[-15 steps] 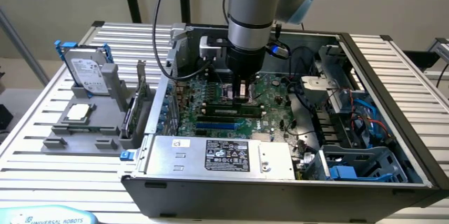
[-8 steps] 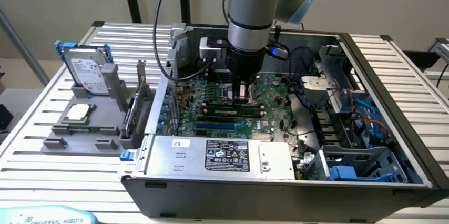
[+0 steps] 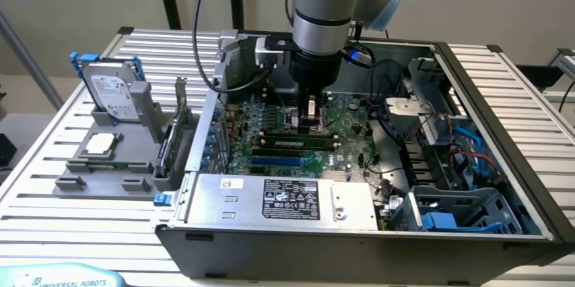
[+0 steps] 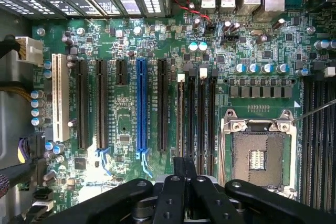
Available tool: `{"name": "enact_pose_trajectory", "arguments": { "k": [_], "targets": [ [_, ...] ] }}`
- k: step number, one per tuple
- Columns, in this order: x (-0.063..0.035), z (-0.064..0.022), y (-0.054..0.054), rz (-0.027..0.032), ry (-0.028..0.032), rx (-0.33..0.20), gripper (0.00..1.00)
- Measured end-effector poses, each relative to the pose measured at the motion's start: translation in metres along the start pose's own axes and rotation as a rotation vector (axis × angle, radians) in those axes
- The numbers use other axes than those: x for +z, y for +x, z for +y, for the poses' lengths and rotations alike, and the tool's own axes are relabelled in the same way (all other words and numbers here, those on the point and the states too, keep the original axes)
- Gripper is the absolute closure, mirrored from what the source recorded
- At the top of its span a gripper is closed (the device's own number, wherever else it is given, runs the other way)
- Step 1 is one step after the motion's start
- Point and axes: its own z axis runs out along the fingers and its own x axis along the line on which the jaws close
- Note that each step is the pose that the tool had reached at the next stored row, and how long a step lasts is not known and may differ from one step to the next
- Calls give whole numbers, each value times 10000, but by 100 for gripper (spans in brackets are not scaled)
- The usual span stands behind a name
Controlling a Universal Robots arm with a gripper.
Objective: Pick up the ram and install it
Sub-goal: 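Press down the ram until it locks into place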
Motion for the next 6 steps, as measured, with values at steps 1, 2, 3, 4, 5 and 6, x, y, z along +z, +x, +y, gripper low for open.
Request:
{"name": "enact_pose_trajectory", "arguments": {
  "k": [1,2,3,4,5,6],
  "targets": [
    [-1,0,0,1,0,0,89],
    [-1,0,0,3,-1,0,89],
    [-1,0,0,2,-1,1,89],
    [-1,0,0,3,-1,0,89],
    [-1,0,0,2,-1,1,89],
    [-1,0,0,3,-1,0,89]
  ]
}}
